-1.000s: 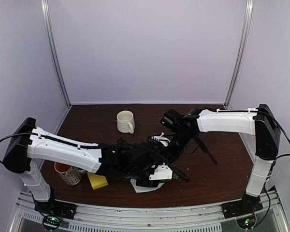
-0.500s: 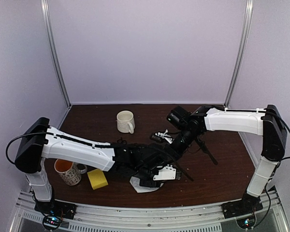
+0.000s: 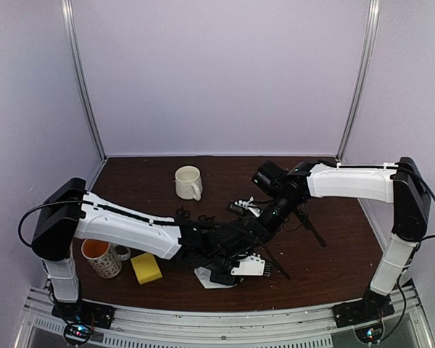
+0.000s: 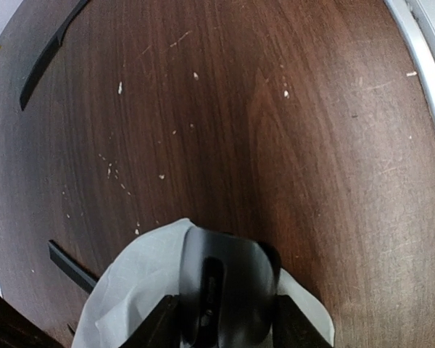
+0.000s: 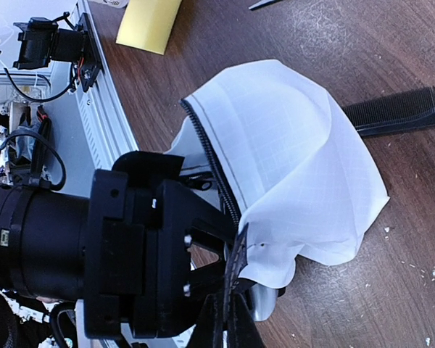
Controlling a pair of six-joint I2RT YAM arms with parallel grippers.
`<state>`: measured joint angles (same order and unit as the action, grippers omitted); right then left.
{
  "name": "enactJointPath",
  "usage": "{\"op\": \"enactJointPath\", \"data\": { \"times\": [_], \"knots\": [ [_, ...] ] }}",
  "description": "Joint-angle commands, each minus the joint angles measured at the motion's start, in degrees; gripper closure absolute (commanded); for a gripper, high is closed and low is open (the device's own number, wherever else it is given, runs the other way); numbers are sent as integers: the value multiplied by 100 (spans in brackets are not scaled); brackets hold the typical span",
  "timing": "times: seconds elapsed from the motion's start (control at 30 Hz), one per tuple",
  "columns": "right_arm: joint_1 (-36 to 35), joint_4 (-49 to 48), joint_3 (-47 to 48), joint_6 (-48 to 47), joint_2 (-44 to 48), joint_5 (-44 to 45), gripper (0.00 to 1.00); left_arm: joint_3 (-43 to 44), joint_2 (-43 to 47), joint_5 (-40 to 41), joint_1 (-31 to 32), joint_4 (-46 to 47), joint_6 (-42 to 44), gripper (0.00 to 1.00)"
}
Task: Sort the hair-cutting tools
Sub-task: Adjust the kit bag at the center of the board.
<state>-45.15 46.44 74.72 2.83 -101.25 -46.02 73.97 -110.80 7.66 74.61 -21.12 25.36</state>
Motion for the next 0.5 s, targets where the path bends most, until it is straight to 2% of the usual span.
{"op": "enactJointPath", "data": {
  "times": [0.0, 0.2, 0.47],
  "knots": [
    [52, -62, -85, -28, 126, -40, 100, 269, 42, 10, -60, 134, 105, 59],
    [235, 56, -424, -363, 412, 275, 100, 61, 672, 621, -90, 237, -322, 73],
    [810, -3, -746, -554, 874, -54, 100, -553, 1077, 876, -365, 232, -925, 82]
  ]
}}
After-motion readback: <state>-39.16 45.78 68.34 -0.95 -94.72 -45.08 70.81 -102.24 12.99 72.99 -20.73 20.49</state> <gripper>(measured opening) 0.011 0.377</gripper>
